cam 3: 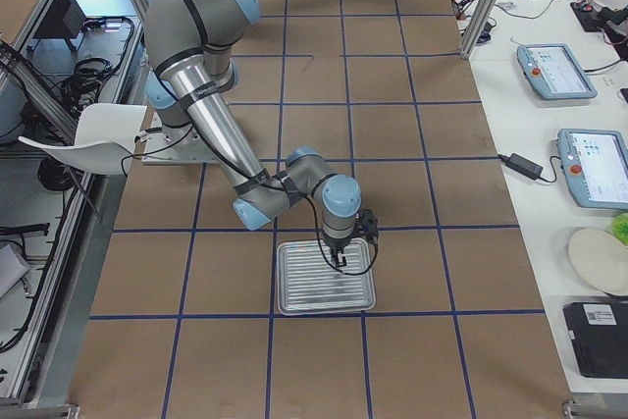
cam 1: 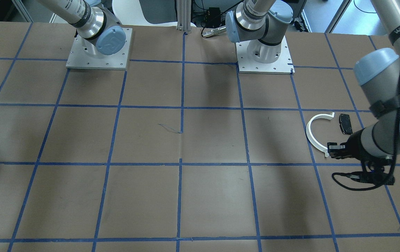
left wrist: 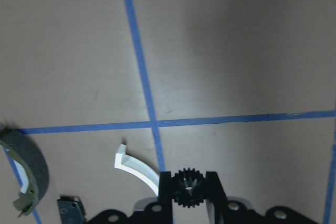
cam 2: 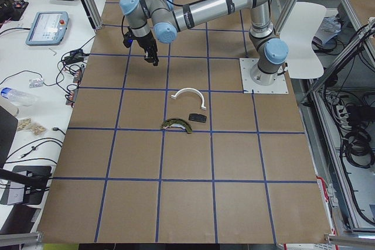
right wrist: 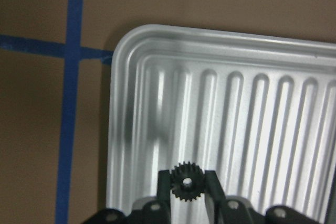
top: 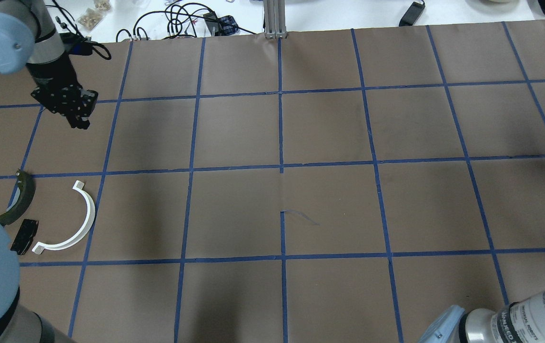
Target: Place bearing gear from tray to pile
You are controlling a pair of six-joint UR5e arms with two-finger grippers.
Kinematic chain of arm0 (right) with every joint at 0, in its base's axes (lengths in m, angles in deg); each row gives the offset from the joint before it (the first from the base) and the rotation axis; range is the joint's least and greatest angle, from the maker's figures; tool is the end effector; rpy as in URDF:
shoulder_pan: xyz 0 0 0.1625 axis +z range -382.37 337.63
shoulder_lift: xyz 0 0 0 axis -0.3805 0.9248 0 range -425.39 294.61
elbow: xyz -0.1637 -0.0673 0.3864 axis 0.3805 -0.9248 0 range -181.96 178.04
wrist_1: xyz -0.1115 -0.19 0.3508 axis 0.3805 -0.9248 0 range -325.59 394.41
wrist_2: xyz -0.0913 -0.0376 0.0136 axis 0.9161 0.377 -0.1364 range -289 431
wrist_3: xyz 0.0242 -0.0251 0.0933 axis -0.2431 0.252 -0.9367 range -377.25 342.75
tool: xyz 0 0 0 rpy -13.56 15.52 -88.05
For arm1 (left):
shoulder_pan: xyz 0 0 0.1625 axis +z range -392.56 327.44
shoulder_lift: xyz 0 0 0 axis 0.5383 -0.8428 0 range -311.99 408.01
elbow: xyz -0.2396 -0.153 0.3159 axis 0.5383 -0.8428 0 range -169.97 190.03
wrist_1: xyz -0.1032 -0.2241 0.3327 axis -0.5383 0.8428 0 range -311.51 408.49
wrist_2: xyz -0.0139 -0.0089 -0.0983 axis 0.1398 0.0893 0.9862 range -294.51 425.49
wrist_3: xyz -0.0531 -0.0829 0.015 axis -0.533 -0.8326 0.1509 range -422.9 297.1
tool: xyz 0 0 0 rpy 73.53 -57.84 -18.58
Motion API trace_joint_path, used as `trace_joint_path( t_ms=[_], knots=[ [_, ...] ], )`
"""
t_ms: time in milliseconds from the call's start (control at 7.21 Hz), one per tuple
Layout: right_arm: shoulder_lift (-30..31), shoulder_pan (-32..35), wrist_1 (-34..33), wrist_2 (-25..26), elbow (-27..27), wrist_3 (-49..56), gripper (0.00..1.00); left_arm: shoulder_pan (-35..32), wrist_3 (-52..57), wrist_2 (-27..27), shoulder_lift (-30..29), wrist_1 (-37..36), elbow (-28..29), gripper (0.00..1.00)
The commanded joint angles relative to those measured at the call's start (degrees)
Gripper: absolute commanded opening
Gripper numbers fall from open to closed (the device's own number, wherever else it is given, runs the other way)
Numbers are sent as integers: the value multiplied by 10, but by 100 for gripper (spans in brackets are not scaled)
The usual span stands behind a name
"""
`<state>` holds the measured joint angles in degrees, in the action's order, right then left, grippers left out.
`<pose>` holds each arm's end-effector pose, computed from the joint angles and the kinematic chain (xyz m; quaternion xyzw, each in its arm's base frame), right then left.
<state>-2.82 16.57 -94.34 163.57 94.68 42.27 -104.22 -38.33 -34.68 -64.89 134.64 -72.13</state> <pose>-0.4077 -0.4950 0.2290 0.0727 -0.9963 0.0048 0.0463 0.0862 -0.6276 0.3366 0.0625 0.9894 0.1228 0.0466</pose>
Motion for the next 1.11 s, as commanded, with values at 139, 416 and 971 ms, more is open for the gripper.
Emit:
trace_joint_path(
  t_ms=[139, 416, 971],
  knots=[
    [127, 186, 179, -4, 0, -276, 15, 124, 123, 6, 15, -22, -63, 0],
    [131, 380, 186, -29, -2, -542, 15, 140, 136, 5, 18, -140, -163, 0],
    [13, 645, 24, -103, -4, -1026, 11, 142, 158, 5, 26, -259, -271, 0]
  ],
)
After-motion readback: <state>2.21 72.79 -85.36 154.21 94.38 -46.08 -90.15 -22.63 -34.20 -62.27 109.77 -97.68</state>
